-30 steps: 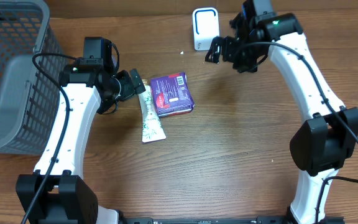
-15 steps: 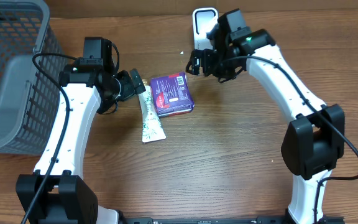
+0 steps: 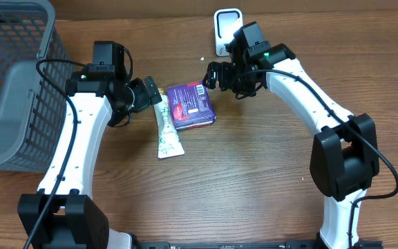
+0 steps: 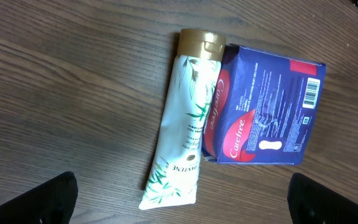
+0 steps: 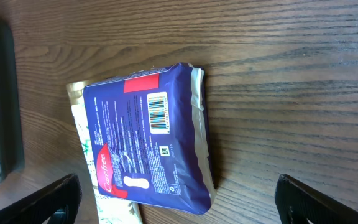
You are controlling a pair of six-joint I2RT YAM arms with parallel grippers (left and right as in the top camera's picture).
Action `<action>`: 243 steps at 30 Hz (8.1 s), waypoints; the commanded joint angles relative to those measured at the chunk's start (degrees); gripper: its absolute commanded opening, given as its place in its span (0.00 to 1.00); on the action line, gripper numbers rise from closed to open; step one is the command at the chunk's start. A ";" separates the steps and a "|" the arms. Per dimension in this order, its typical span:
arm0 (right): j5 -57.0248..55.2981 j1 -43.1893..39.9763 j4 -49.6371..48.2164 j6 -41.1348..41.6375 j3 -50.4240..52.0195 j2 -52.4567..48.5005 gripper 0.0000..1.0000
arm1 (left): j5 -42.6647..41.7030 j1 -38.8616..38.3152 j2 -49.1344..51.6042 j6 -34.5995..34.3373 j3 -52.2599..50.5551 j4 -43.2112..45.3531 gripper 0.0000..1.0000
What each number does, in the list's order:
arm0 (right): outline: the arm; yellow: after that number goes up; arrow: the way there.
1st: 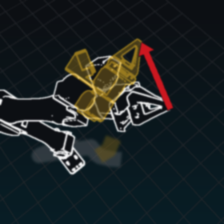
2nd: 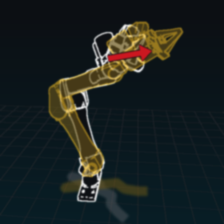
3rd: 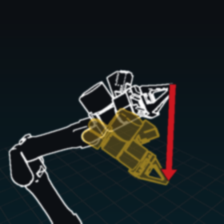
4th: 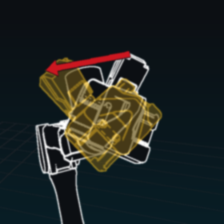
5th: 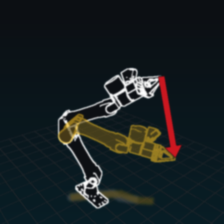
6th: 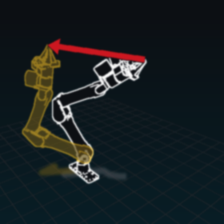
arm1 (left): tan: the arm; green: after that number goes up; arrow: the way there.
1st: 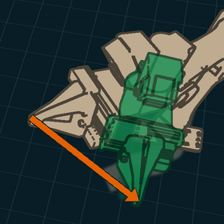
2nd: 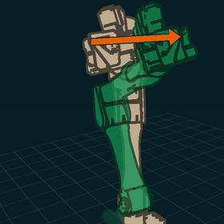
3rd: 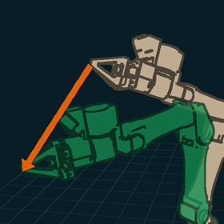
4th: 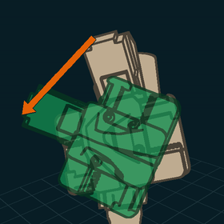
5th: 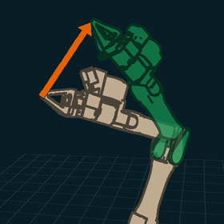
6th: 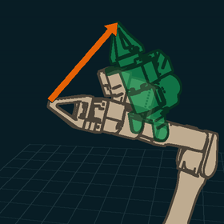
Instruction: Scan the item barcode
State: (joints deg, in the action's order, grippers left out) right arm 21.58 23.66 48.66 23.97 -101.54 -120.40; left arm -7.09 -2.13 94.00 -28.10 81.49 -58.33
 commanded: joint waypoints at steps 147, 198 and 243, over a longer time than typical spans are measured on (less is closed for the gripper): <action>-12.98 -27.87 -5.07 -1.25 11.67 6.80 1.00 | -9.35 -19.26 12.79 -4.09 0.83 15.15 1.00; -12.98 -27.87 -5.07 -1.25 11.67 6.80 1.00 | 34.97 -19.26 21.05 1.99 28.89 -11.10 0.04; -12.98 -27.87 -5.07 -1.25 11.67 6.80 1.00 | -9.42 -8.13 31.89 10.38 22.05 2.01 0.40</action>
State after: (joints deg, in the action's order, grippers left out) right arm 8.60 -4.36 43.77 22.48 -88.14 -115.85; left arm -15.05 -10.13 126.26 -18.35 103.50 -56.16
